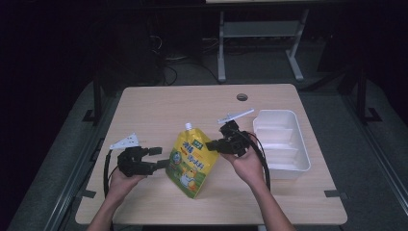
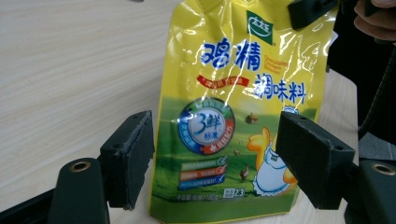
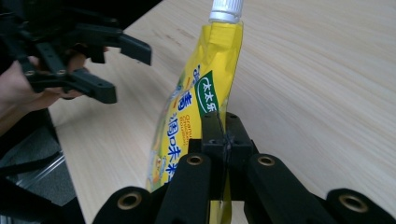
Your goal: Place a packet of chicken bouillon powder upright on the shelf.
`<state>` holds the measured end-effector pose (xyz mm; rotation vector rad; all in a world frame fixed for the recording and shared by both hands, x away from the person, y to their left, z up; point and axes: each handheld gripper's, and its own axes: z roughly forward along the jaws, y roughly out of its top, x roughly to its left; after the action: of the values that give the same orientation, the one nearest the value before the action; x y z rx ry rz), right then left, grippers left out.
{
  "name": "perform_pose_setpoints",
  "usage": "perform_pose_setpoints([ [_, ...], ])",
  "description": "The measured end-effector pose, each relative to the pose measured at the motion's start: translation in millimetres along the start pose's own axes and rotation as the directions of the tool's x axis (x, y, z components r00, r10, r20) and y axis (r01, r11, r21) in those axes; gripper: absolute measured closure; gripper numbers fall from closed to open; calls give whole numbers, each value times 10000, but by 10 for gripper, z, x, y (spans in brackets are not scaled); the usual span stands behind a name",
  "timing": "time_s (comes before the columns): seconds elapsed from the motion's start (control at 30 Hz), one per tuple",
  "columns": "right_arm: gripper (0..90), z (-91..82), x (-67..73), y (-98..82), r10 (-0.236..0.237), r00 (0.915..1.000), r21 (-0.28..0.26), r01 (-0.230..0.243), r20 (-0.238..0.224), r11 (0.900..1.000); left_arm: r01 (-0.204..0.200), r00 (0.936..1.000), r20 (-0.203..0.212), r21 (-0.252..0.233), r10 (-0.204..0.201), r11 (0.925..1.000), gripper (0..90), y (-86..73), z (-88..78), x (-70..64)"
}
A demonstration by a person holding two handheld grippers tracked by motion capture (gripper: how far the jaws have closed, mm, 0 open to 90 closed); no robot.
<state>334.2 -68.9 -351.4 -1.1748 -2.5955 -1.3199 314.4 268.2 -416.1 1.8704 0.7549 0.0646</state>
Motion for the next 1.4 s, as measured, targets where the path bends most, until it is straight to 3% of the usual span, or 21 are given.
perform_pose_setpoints([
  [0.17, 893, -29, 158, 86, -635, 9977, -49, 634, -238, 9980, -104, 9999, 95, -205, 106, 9997, 247, 12, -63, 9],
  [0.3, 893, -46, 321, 135, -1344, 9900, -14, 1344, -430, 9909, -34, 9985, 541, -248, 47, 9997, 245, 16, -89, 27],
  [0.43, 896, -69, 478, 182, -1989, 9783, 92, 1997, -588, 9798, 58, 9969, 780, -217, -41, 9997, 240, 10, -95, 41],
  [0.63, 898, -81, 664, 234, -2930, 9525, 212, 2956, -833, 9551, -461, 9935, 1033, -201, 480, 9987, 255, 27, -81, -22],
  [0.8, 898, -74, 734, 269, -3322, 9359, 232, 3369, -1172, 9412, -633, 9880, 1410, -49, 633, 9980, 338, 25, -58, -38],
  [0.97, 897, -79, 762, 285, -3484, 9258, 31, 3527, -1468, 9357, -610, 9802, 1885, -61, 611, 9981, 471, 19, -68, -28],
  [1.07, 896, -83, 737, 284, -3481, 9276, -2, 3514, -1354, 9362, -647, 9777, 1999, -56, 645, 9979, 587, 6, -90, -13],
  [1.2, 889, -81, 634, 262, -3185, 9407, -51, 3202, -1167, 9473, -929, 9739, 2097, 184, 870, 9955, 733, 3, -81, -28],
  [1.4, 843, -77, 467, 217, -2474, 9620, -100, 2479, -1152, 9687, -1565, 9683, 2035, 430, 1447, 9867, 855, 13, -47, -101],
])
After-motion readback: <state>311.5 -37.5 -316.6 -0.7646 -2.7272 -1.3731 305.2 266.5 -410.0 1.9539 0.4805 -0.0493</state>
